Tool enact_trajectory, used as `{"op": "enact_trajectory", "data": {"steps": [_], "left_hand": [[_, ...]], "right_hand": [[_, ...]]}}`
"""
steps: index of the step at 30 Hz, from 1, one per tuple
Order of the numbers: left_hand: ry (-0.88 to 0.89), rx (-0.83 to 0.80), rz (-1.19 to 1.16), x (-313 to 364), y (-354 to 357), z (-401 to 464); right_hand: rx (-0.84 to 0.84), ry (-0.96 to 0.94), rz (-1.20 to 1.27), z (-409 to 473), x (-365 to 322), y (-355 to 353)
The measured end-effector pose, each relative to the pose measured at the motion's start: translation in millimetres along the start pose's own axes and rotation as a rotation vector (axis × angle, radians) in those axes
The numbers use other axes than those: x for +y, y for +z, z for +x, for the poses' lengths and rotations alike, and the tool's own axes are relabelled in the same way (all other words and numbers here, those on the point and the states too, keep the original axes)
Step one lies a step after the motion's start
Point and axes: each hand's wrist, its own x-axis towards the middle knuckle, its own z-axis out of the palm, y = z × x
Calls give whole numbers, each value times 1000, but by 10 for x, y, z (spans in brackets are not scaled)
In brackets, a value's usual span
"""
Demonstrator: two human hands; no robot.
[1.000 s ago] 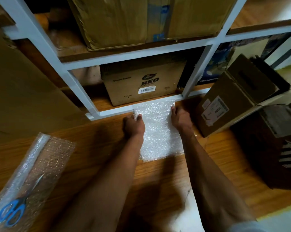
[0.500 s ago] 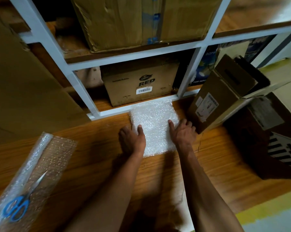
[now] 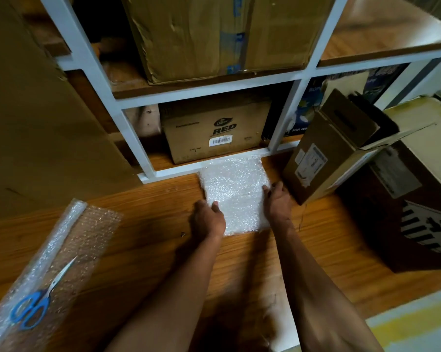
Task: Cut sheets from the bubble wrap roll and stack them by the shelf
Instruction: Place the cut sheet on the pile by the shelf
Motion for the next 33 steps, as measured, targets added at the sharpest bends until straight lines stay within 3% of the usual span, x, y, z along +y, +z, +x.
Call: {"op": "enact_trajectory", "data": {"steps": [3, 7, 11, 16, 20, 29, 33], "left_hand": [[37, 40, 100, 41, -31, -41], [146, 130, 63, 107, -76, 12], [247, 90, -100, 233, -111, 246], [237, -6, -173, 233, -76, 486], [201, 17, -231, 231, 28, 516], [199, 90, -198, 203, 17, 549], [329, 109, -184, 130, -77, 333]], "right_hand": [[27, 20, -179, -11, -46, -19], [94, -71, -414, -5, -188, -78], [-19, -208, -194, 239, -285, 4], [-189, -310, 62, 563, -228, 58], [-239, -344, 158, 675, -185, 113], [-19, -448, 52, 765, -121, 189], [92, -401, 42, 457, -135, 46]]}}
